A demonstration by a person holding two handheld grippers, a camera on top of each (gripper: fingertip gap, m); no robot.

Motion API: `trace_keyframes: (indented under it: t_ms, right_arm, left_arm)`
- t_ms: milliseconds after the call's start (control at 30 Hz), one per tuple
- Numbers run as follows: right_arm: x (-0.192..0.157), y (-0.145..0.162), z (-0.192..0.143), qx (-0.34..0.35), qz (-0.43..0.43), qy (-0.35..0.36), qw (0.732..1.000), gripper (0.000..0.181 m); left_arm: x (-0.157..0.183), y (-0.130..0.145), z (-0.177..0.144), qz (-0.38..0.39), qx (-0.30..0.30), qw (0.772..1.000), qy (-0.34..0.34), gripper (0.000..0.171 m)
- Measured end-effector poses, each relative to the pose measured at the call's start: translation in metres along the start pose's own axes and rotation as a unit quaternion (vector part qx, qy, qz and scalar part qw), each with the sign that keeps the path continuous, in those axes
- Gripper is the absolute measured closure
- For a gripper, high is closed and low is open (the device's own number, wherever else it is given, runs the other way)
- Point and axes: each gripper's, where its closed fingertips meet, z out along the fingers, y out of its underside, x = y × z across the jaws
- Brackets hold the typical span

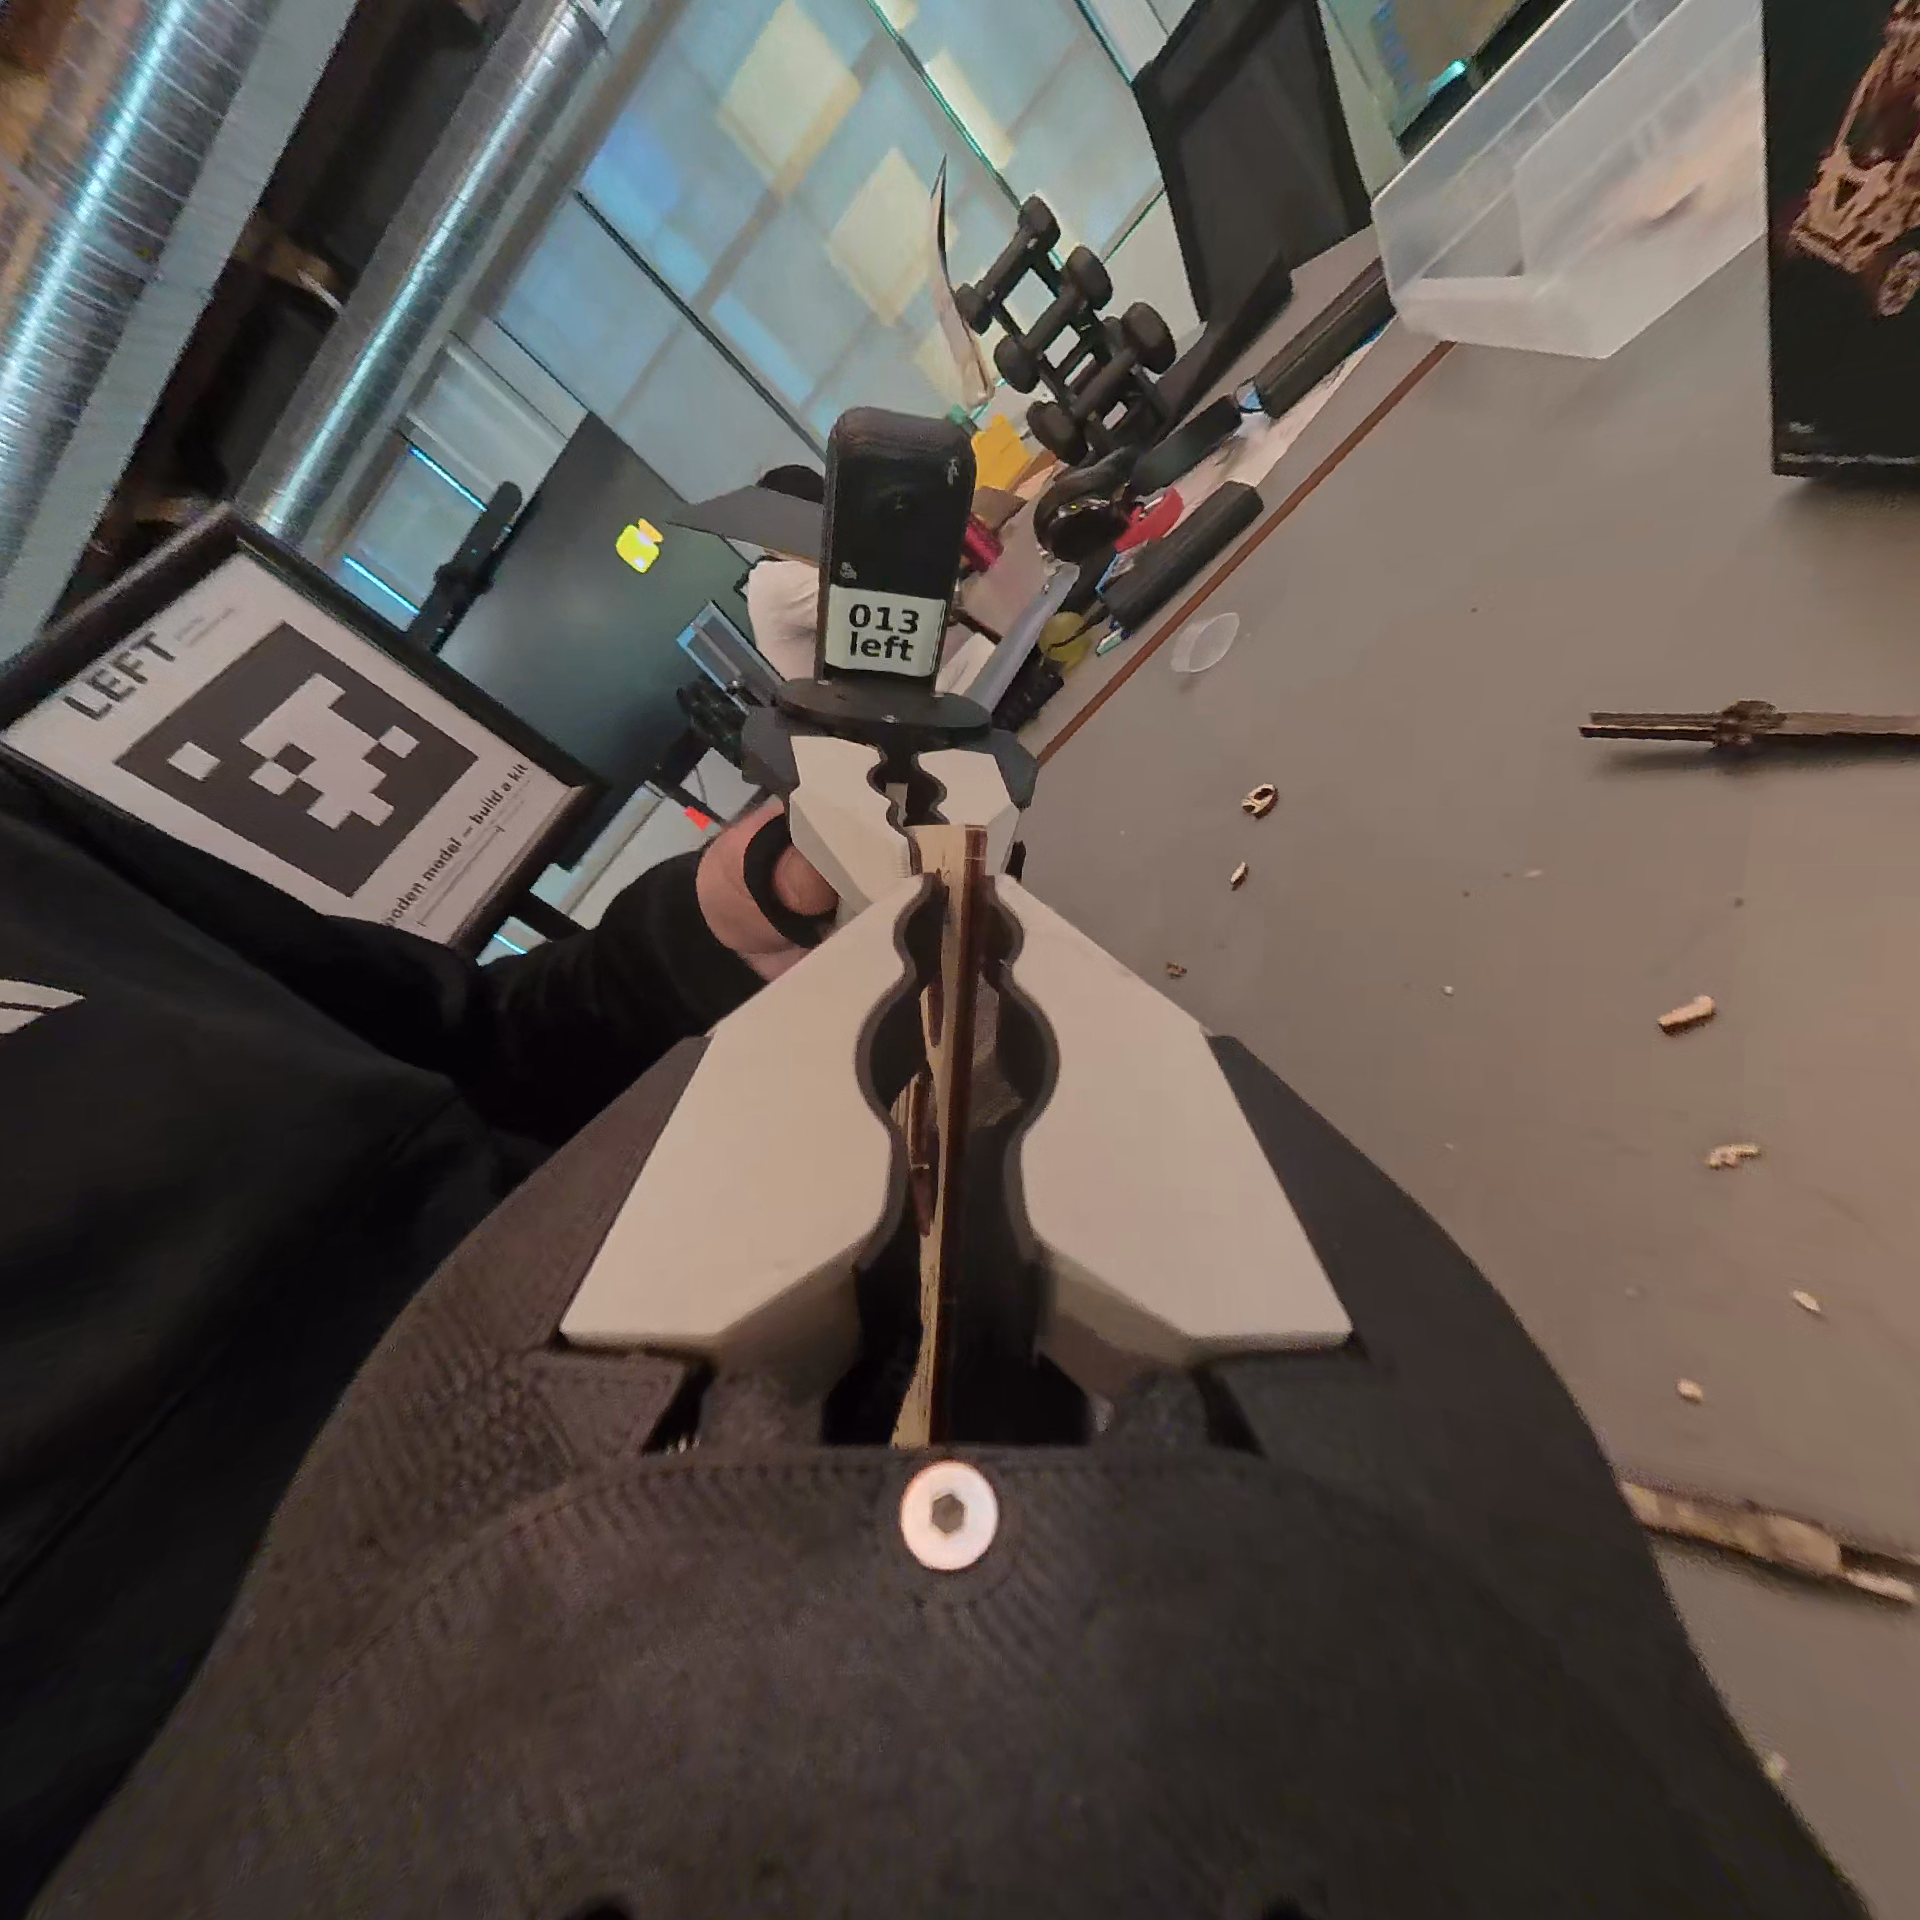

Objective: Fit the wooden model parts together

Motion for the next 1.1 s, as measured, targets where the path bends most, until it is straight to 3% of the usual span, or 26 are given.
trace_keyframes:
  t_ms: [167, 500, 1100]
  right_arm:
    - [0.000, -0.007, 0.011, 0.038, 0.050, -0.058, 0.996, 0.180]
    - [-0.001, -0.019, 0.015, 0.077, 0.064, -0.084, 0.991, 0.180]
    - [0.026, -0.015, 0.027, 0.009, 0.004, 0.034, 0.999, 0.177]
  left_arm:
    - [-0.002, -0.008, -0.010, -0.004, 0.046, 0.999, 0.002, 0.171]
    - [-0.001, -0.020, -0.019, -0.002, 0.111, 0.993, 0.024, 0.171]
    - [-0.022, -0.017, -0.023, 0.072, 0.086, 0.990, -0.083, 0.169]
